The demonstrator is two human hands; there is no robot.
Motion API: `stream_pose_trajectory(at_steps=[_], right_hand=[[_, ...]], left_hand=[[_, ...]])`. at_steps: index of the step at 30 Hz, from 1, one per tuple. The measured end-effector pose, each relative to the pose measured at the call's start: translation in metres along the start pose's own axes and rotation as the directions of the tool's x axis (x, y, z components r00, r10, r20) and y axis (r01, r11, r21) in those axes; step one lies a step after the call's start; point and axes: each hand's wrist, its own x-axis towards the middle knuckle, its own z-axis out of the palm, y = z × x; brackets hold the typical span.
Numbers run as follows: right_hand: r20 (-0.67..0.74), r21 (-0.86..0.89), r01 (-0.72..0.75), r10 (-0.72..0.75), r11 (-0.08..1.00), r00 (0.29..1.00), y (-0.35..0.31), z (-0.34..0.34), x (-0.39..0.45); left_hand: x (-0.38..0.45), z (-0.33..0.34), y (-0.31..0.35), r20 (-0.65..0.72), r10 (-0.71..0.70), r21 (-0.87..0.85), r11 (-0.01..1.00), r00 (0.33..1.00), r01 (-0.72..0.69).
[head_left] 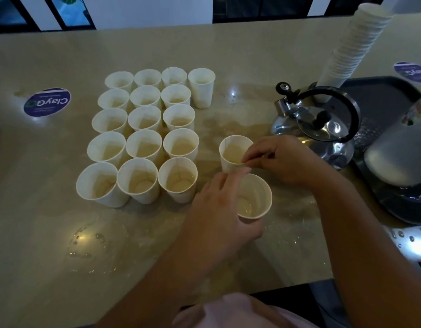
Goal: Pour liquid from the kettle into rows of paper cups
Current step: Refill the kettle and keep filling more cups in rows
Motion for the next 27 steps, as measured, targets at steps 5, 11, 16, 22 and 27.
stream_pose_trajectory(at_steps=[5, 11, 16, 22, 27], right_hand=[[-0.205, 0.050, 0.014, -0.003, 0.999, 0.979, -0.008, -0.015, -0.010], [-0.773, -0.021, 0.061, -0.055, 0.998, 0.632, -0.002, -0.036, -0.023], [-0.875, 0.015, -0.097, 0.060, 0.995, 0.480, 0.025, -0.044, -0.025], [-0.811, 0.274, -0.200, 0.338, 0.941, 0.478, 0.045, -0.051, -0.018], [-0.787, 0.380, -0.086, 0.371, 0.921, 0.492, 0.055, -0.058, -0.002]], left_hand=[[0.002, -0.005, 0.007, 0.017, -0.010, 0.066, 0.998, 1.000, 0.009], [0.023, -0.029, 0.032, -0.154, 0.119, -0.024, 0.992, 0.981, -0.124], [0.088, -0.051, 0.063, -0.196, 0.102, -0.092, 0.988, 0.975, -0.122], [0.173, -0.040, 0.072, -0.095, 0.131, 0.020, 0.991, 0.987, -0.130], [0.208, -0.026, 0.072, -0.016, 0.138, 0.079, 0.988, 0.990, -0.136]])
